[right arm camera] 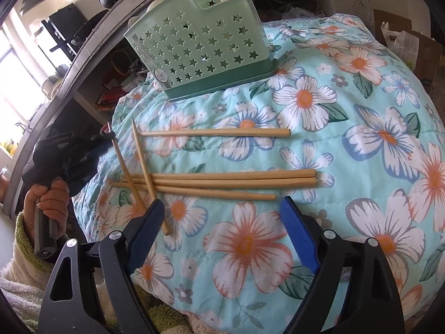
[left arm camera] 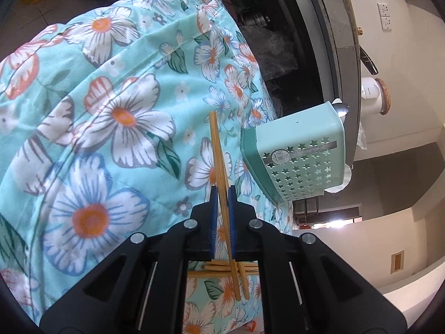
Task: Organize utensils
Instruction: 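Close the left tool on one chopstick while the right tool grasps another chopstick, then lift the chopstick with the left tool over the caddy while the right tool lifts its chopstick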
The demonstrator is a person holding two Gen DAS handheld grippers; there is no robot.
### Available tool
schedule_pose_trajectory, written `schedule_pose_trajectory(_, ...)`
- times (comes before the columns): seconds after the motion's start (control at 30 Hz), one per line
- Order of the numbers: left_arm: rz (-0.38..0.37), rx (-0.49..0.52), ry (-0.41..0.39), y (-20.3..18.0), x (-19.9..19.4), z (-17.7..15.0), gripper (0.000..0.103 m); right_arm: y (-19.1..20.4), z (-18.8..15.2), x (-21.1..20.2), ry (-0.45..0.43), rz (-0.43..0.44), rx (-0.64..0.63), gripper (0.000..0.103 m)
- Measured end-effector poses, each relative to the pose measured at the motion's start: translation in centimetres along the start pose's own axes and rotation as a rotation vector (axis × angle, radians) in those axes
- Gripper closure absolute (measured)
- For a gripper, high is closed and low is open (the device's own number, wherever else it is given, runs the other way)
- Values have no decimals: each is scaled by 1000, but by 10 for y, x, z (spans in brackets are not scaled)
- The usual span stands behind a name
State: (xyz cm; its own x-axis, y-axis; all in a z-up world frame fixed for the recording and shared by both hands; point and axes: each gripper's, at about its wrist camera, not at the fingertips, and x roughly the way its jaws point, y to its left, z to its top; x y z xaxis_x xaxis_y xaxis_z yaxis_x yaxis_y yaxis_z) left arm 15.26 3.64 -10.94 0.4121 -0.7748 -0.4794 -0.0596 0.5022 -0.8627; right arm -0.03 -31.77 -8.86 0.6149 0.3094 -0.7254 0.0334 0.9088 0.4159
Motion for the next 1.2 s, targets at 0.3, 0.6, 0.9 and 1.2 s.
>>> schedule_pose_trajectory(0.3,6,156,-52,-6,-29,-13,96,51,33,1,-12,123,-152,56)
schedule_pose_trajectory(0.6,4,216,-78,-10,-39,-20,95,113,75,76,127,173,-318,78)
schedule_pose_trajectory(0.9,-14,260,-92,-19,-45,-24,95,149,100,122,200,156,-390,81)
schedule_pose_trajectory(1.2,-34,266,-103,-24,-49,-26,96,167,104,169,269,94,-460,88)
